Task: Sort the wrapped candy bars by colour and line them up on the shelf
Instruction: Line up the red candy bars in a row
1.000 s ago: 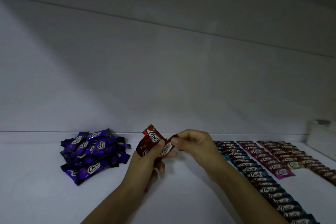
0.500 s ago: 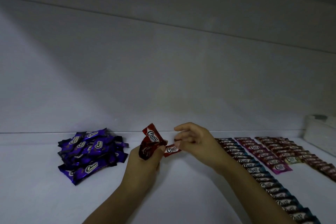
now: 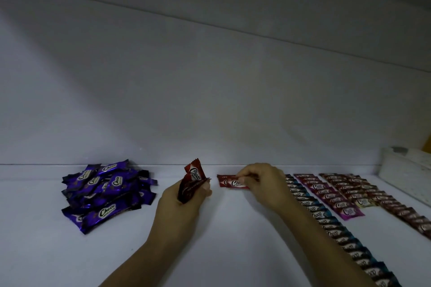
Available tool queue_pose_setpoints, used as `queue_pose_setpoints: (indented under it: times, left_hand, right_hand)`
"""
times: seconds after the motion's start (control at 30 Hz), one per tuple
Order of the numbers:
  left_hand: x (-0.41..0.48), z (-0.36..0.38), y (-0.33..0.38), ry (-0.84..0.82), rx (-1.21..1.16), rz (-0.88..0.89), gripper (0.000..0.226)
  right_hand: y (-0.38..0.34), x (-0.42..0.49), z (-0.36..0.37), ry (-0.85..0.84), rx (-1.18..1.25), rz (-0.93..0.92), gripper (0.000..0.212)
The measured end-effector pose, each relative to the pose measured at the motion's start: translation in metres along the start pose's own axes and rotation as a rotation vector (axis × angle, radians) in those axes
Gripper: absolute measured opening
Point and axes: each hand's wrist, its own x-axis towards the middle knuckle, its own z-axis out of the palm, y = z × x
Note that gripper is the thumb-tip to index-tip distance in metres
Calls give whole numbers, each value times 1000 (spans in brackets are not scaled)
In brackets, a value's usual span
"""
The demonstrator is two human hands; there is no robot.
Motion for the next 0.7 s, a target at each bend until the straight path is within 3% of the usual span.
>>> queue_pose_setpoints:
  times: [0.23, 0.4, 0.6, 0.7]
  left_hand:
    - [2, 2, -2, 2, -7, 0, 25]
    - [3, 1, -4, 9, 19, -19, 41]
    - [-1, 2, 2, -37, -28, -8, 11]
    - [-3, 3, 5, -47, -77, 24, 7]
  right_hand:
    - [3, 11, 25, 62, -334, -123, 17]
    - [6, 14, 31, 73, -396, -121, 18]
    - [10, 11, 32, 74, -383, -131, 17]
    - [11, 10, 31, 60, -353, -129, 18]
